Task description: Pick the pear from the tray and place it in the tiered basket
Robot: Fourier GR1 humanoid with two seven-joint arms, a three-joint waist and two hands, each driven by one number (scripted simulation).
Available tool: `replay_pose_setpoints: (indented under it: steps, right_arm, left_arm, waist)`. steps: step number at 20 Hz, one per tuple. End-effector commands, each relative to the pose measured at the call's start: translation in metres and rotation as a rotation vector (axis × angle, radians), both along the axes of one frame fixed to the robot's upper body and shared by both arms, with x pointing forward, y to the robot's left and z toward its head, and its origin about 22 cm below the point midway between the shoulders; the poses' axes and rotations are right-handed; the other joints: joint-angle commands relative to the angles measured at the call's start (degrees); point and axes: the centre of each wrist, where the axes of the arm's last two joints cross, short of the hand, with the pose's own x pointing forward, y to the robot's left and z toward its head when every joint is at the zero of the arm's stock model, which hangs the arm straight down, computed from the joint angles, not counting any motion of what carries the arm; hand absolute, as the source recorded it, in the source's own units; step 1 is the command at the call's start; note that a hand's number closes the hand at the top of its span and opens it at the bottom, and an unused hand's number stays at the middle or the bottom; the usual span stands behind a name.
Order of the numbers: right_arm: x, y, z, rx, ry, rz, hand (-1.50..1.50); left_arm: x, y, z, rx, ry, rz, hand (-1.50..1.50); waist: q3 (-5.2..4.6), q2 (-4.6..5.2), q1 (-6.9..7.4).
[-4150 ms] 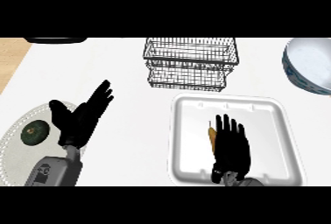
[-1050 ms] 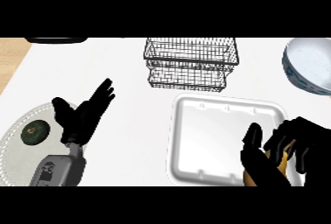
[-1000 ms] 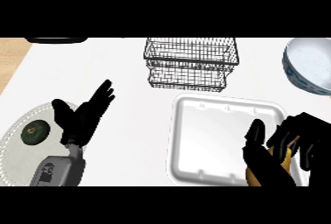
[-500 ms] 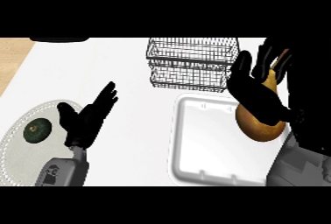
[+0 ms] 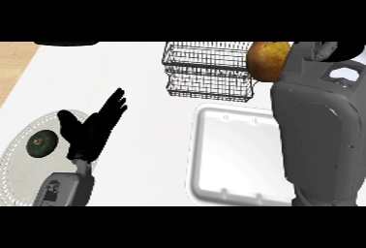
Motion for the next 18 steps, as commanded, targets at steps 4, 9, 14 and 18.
replay_pose_setpoints:
  steps: [4,9,14,18]
  right_arm:
    - [0.065,0.010,-0.026,0.085,0.007,-0.013,1.50]
    - [0.090,0.022,-0.058,0.104,0.008,-0.001,1.50]
    - [0.107,0.024,-0.066,0.322,-0.018,-0.004,1.50]
    - [0.118,0.021,-0.083,0.436,-0.069,0.076,-1.50]
  left_arm:
    - [-0.001,-0.005,0.002,0.008,-0.007,-0.015,0.00]
    - [-0.016,-0.015,-0.002,0.003,0.008,-0.011,0.00]
    - [0.011,-0.007,0.015,0.006,-0.028,-0.038,0.00]
    - [-0.002,-0.024,0.015,-0.007,-0.027,-0.053,0.00]
  waist:
    - [0.03,0.29,0.53]
    - [0.04,0.14,0.43]
    - [0.04,0.79,1.90]
    - [0.09,0.93,3.05]
